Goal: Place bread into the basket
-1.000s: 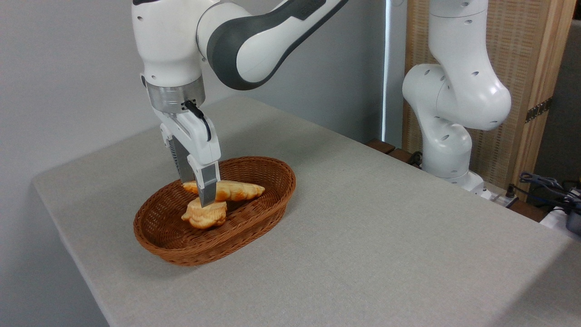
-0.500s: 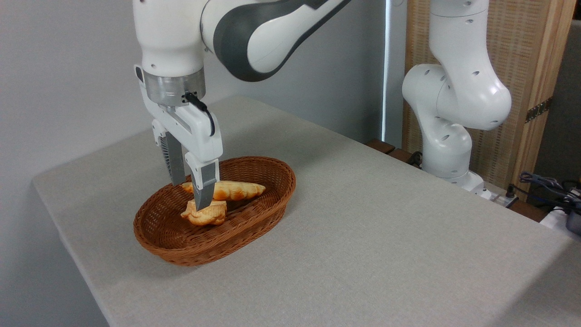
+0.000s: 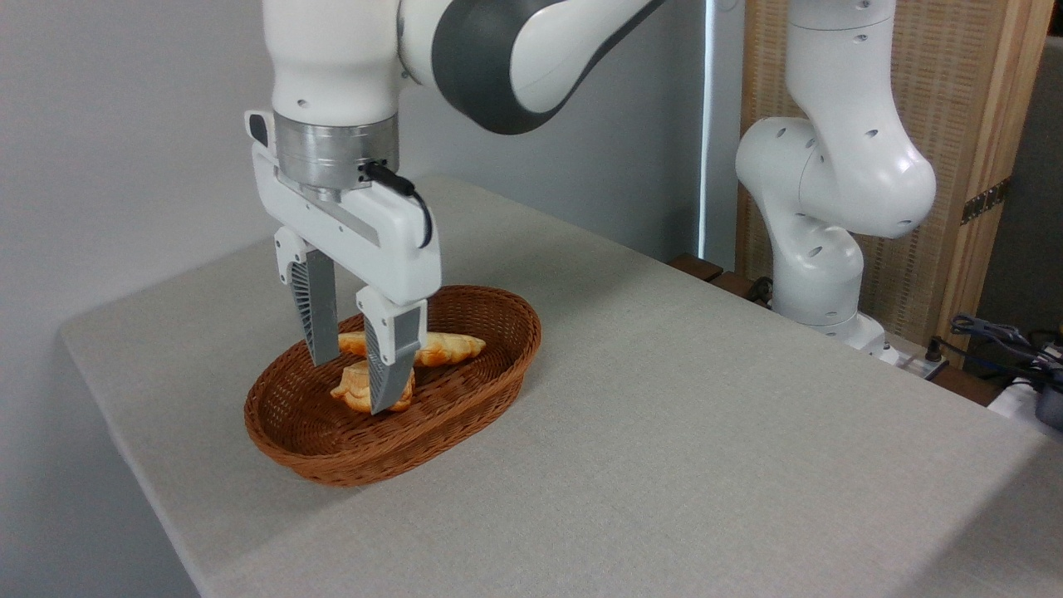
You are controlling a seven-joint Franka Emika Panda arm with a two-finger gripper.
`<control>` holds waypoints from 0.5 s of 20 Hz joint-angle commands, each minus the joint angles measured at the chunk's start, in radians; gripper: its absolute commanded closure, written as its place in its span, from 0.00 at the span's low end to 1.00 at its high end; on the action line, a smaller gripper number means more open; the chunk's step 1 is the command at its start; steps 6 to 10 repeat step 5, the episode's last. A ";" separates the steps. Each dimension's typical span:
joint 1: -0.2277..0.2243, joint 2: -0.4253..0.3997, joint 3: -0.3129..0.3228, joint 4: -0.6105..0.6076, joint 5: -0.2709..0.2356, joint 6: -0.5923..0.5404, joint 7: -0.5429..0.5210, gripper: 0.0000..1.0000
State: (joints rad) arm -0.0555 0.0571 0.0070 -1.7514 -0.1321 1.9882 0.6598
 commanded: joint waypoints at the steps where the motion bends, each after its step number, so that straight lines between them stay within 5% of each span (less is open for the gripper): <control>1: -0.007 -0.023 0.036 0.000 0.019 -0.009 0.000 0.00; 10: -0.007 -0.023 0.045 0.000 0.046 -0.009 0.033 0.00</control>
